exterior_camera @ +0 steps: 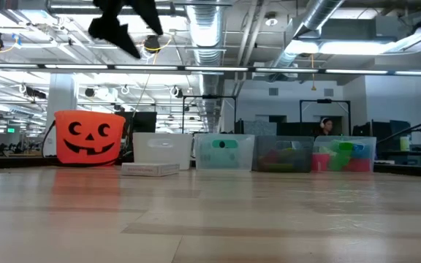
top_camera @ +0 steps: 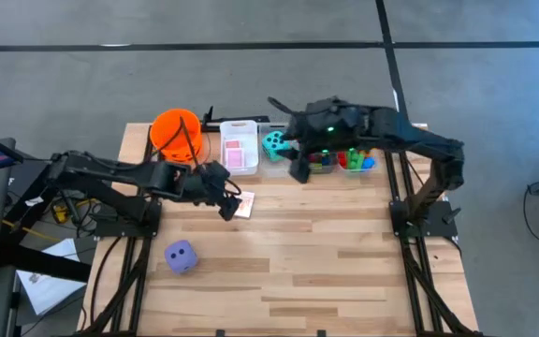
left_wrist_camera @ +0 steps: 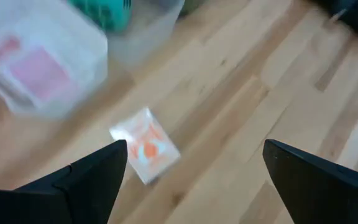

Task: Pick & Place Toys
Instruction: Put the violet dice into the left transparent bin

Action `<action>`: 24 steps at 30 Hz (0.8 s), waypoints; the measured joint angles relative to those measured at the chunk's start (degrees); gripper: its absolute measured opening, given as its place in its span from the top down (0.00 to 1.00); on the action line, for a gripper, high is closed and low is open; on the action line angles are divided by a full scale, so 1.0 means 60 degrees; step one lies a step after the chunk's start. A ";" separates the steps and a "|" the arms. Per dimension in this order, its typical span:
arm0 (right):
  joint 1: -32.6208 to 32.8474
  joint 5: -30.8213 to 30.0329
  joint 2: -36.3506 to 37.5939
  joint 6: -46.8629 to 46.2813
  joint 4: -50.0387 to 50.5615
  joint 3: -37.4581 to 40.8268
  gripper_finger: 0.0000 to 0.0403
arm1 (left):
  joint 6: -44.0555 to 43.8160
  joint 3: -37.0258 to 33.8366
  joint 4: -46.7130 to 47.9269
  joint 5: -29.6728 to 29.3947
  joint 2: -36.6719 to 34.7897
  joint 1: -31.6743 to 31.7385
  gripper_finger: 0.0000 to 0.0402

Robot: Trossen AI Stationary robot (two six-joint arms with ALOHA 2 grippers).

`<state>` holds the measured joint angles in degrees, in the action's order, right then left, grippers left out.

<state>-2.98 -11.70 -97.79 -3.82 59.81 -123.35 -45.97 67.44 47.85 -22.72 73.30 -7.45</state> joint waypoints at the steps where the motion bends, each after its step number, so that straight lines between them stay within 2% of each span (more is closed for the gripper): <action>1: -0.0065 0.0384 0.0103 0.0176 0.0247 -0.0003 0.56 | -0.0257 -0.0198 -0.0024 0.0155 0.0000 -0.0031 0.08; 4: -0.0226 0.1825 0.0214 0.0813 0.0773 -0.0004 0.56 | -0.0695 -0.0463 -0.0106 0.1174 0.0000 -0.0087 0.09; 8: -0.0332 0.3941 0.0106 0.1736 0.0292 0.0308 0.56 | -0.0763 -0.0459 -0.1232 0.3686 -0.0311 -0.0210 0.11; 10: -0.0216 0.4593 -0.0007 0.2061 -0.0405 0.0690 0.56 | -0.1201 -0.0453 -0.2166 0.4996 -0.0612 -0.0297 0.12; 12: -0.0126 0.4763 -0.0064 0.2292 -0.0799 0.1179 0.56 | -0.2136 -0.0421 -0.2675 0.5776 -0.0950 -0.0462 0.14; 15: 0.0116 0.4767 0.0015 0.2410 -0.2064 0.2001 0.57 | -0.3205 -0.0423 -0.1630 0.6250 -0.1383 -0.1059 0.19; 18: 0.0257 0.4723 -0.0050 0.2019 -0.2617 0.2587 0.59 | -0.3458 -0.0438 0.0289 0.6729 -0.1692 -0.2026 0.28; 20: 0.0324 0.4716 -0.0051 0.1560 -0.2907 0.2818 0.59 | -0.3447 -0.0438 0.1279 0.7096 -0.1792 -0.2590 0.38; 24: 0.0368 0.4499 -0.0012 0.0563 -0.4061 0.3378 0.61 | -0.3280 -0.0434 0.3271 0.6733 -0.2010 -0.3740 0.62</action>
<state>-0.77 15.30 -97.87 -0.44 35.44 -103.08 -65.65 64.84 67.48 17.67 61.23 -29.89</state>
